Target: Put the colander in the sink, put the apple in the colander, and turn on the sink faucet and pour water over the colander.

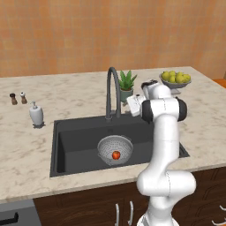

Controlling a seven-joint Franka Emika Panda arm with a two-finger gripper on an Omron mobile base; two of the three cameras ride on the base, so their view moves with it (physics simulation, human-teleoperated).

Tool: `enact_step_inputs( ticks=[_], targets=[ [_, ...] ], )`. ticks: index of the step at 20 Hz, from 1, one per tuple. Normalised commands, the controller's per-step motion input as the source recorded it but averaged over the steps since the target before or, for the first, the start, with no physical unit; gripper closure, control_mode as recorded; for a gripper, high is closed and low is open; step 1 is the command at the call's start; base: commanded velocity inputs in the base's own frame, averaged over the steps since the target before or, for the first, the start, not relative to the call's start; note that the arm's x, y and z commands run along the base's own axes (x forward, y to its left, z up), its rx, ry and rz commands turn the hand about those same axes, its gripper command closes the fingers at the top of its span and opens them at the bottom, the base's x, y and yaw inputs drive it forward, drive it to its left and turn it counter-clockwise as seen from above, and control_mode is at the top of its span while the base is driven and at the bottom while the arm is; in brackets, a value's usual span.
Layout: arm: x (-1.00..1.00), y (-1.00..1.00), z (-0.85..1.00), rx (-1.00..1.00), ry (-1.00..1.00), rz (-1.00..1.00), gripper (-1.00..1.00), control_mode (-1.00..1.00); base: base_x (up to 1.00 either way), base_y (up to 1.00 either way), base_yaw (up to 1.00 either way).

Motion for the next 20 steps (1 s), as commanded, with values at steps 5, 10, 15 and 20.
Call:
enact_step_inputs(
  ticks=[5, 10, 15, 20],
  targets=[
    [0.21, 0.09, -0.08, 0.00, 0.05, 0.01, -1.00, -1.00, 0.00, 0.00, 0.00],
    [0.34, 0.06, -0.03, 0.00, 0.05, 0.00, -1.00, -1.00, 0.00, 0.00, 0.00],
    [0.12, 0.36, -0.07, 0.00, 0.06, 0.00, -1.00, -1.00, 0.00, 0.00, 0.00],
    [0.00, 0.39, -0.09, 0.00, 0.07, 0.00, -1.00, -1.00, 0.00, 0.00, 0.00]
  ],
)
